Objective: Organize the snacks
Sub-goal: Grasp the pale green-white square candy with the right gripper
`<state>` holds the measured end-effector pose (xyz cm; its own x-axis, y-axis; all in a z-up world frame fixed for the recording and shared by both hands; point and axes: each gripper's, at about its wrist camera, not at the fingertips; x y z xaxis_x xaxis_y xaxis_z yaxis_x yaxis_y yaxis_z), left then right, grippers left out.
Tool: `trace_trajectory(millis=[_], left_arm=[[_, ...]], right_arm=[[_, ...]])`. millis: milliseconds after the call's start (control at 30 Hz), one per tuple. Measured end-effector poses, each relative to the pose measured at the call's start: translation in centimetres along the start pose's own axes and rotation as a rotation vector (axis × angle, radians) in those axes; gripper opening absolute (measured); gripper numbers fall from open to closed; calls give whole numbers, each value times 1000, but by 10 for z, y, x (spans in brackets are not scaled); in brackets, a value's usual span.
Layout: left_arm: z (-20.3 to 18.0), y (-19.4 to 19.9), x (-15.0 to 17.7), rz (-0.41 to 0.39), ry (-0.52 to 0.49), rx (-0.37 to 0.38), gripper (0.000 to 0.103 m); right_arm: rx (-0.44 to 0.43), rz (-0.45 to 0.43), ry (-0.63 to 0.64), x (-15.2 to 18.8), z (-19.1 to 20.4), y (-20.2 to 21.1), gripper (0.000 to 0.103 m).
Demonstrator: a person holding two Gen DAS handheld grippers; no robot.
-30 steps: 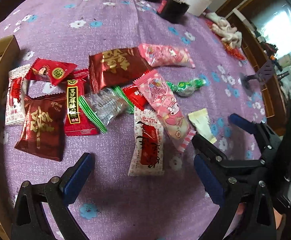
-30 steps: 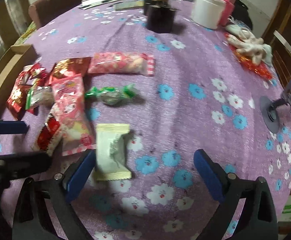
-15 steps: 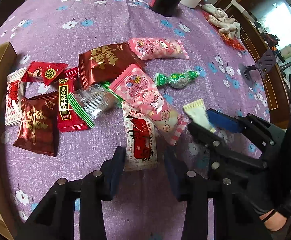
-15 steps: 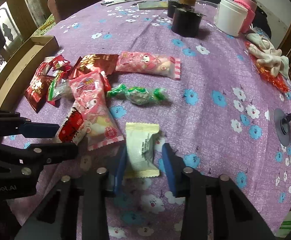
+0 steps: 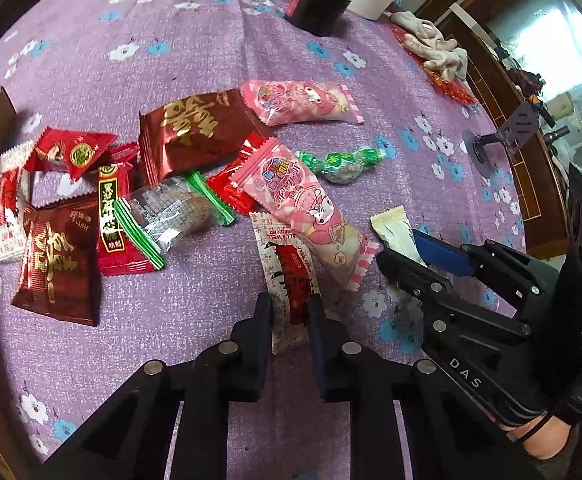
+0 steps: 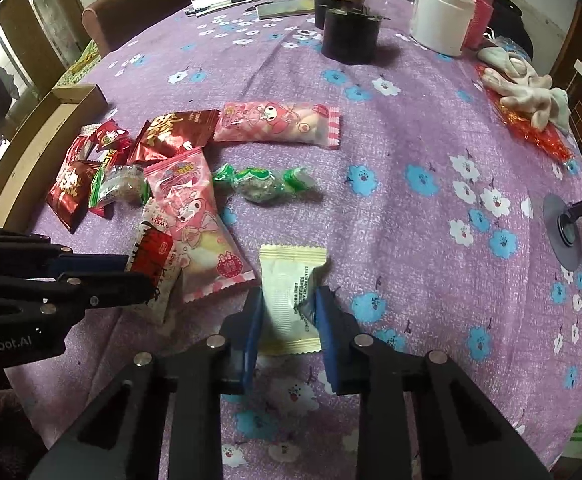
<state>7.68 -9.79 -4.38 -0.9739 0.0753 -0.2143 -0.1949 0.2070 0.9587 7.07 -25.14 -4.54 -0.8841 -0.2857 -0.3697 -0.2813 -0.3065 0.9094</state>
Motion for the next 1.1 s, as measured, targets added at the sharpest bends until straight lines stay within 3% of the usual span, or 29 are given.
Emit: trace_trajectory(millis=[600, 667, 733, 867, 933, 1000, 1067, 1100], left_arm=[[17, 42, 16, -116, 3, 45, 13], [19, 40, 18, -111, 12, 37, 13], [19, 36, 19, -95, 10, 36, 13], [19, 28, 18, -84, 10, 54, 13], [20, 29, 13, -95, 1, 71, 13], [21, 29, 8, -111, -10, 39, 13], [20, 27, 6, -114, -39, 15, 13], [19, 25, 6, -108, -56, 18, 13]], right_arm=[[16, -55, -41, 10, -4, 23, 26], [29, -40, -58, 9, -6, 17, 35], [19, -16, -63, 9, -7, 10, 50], [110, 20, 10, 8, 5, 2, 51], [85, 31, -16, 6, 4, 1, 51], [72, 46, -29, 5, 2, 0, 51], [81, 65, -33, 4, 1, -1, 60], [86, 75, -45, 4, -1, -4, 77]])
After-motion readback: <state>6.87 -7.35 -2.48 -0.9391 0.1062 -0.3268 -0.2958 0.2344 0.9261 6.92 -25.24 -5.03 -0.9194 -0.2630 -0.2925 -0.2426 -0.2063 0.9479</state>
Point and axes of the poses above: each gripper's, at about its wrist camera, not at the fingertips, and y roughly against the way its jaws point, z to its left, x to its underside, and after that the axes turned 9 degrees about -x, right-handed
